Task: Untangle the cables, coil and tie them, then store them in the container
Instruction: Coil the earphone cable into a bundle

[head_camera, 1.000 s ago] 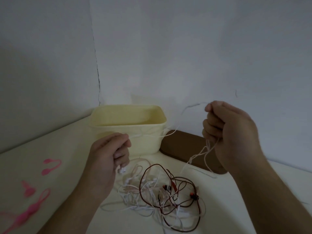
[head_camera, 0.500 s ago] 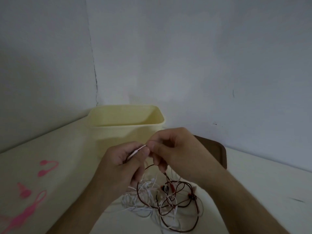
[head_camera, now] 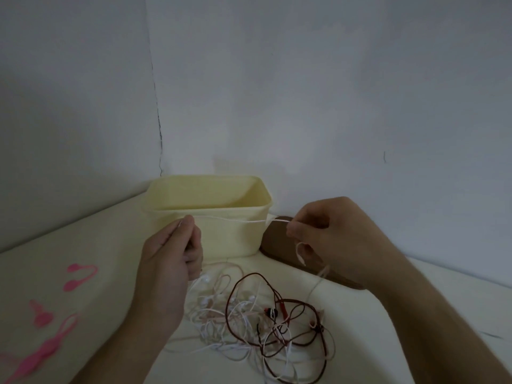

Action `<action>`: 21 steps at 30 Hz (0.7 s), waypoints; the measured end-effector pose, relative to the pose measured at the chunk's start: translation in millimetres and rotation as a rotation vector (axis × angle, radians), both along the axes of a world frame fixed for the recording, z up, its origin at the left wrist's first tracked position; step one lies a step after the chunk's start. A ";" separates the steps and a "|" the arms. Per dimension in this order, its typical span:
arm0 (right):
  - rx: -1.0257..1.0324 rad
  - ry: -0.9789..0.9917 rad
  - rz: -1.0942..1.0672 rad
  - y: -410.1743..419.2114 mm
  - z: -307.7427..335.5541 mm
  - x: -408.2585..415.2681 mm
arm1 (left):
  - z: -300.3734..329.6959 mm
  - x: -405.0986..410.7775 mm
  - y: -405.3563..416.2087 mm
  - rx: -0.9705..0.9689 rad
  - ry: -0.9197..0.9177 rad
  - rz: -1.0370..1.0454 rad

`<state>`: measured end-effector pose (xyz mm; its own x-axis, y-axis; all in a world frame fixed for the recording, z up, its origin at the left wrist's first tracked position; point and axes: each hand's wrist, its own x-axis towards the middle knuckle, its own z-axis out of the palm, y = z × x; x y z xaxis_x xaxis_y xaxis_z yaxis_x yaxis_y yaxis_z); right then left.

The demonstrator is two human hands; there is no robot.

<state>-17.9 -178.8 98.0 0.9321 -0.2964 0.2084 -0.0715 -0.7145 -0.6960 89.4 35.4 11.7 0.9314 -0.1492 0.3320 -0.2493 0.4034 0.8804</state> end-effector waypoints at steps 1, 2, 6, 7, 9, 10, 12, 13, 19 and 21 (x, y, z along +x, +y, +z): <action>0.024 0.008 0.004 -1.8 2.5 -1.7 | 0.0 0.8 0.1 0.001 0.012 0.029; 0.021 0.015 0.013 -4.4 4.4 -2.9 | -0.2 1.9 0.9 -0.002 0.025 0.060; 0.037 0.066 0.047 -16.7 6.6 -7.3 | -2.0 8.0 4.6 -0.047 0.084 0.144; 0.070 0.076 0.055 -18.2 7.6 -8.9 | -2.8 8.8 4.8 -0.050 0.096 0.158; 0.139 0.054 0.056 -20.0 9.1 -11.7 | -4.0 9.7 4.9 -0.056 0.126 0.187; 0.185 0.012 0.035 -21.1 9.7 -11.5 | -4.4 10.3 5.2 -0.061 0.146 0.205; 0.296 -0.112 -0.022 -25.0 10.2 -10.4 | -5.3 12.1 6.2 -0.065 0.184 0.241; 0.361 -0.170 -0.018 -27.6 9.8 -9.6 | -6.1 14.0 7.2 -0.062 0.203 0.256; 0.717 -0.294 0.226 -25.1 7.6 -9.1 | -10.0 12.8 2.2 0.269 0.120 0.328; 0.552 -0.254 0.192 -19.8 3.9 -6.8 | -8.4 5.6 -2.0 0.521 0.047 0.421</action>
